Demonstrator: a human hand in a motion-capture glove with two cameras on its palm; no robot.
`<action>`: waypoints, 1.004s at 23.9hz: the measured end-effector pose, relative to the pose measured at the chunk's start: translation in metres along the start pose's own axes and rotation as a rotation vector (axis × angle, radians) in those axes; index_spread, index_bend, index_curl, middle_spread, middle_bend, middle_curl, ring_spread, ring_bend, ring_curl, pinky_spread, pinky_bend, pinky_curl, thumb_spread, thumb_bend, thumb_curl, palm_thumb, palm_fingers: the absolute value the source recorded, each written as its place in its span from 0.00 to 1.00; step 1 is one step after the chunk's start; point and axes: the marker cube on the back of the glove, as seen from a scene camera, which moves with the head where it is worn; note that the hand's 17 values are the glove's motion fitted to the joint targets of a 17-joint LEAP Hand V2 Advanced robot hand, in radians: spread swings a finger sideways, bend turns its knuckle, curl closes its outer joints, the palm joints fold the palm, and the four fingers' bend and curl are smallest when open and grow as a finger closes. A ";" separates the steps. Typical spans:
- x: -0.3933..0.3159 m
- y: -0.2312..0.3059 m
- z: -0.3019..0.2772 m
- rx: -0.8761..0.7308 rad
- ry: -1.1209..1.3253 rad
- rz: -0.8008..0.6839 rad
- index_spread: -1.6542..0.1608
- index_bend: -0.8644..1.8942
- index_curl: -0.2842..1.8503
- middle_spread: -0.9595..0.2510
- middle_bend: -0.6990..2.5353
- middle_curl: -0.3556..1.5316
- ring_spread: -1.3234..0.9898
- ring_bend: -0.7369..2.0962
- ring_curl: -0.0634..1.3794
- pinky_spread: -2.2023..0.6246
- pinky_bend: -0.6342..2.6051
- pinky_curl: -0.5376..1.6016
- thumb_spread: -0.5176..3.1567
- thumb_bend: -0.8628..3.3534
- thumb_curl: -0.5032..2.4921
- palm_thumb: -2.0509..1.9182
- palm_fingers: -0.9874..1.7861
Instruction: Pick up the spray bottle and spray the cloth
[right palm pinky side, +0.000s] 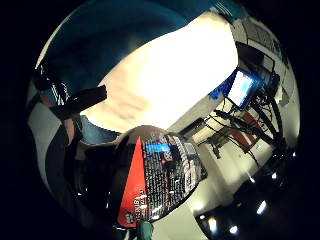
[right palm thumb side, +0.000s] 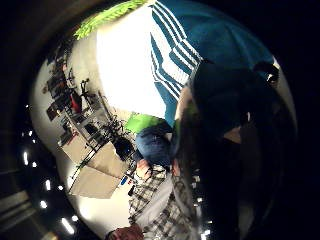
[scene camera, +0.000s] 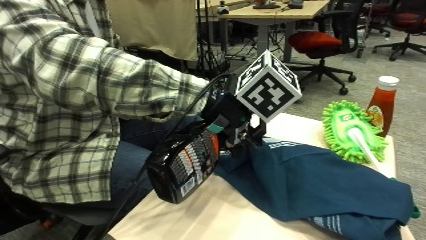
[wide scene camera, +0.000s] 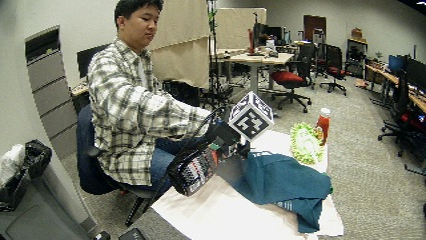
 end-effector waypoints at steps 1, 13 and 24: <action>0.000 0.000 0.000 0.003 -0.007 -0.005 0.81 0.47 0.41 0.72 0.42 0.48 0.48 0.47 0.39 0.72 0.33 0.45 0.13 0.20 0.42 0.79 0.84; 0.003 0.030 -0.038 0.245 -0.408 -0.241 0.81 0.47 0.41 0.72 0.42 0.48 0.48 0.47 0.39 0.72 0.32 0.45 0.13 0.20 0.42 0.79 0.84; 0.014 0.072 -0.066 0.557 -0.781 -0.546 0.81 0.47 0.41 0.72 0.41 0.48 0.49 0.47 0.39 0.72 0.32 0.45 0.13 0.20 0.42 0.79 0.83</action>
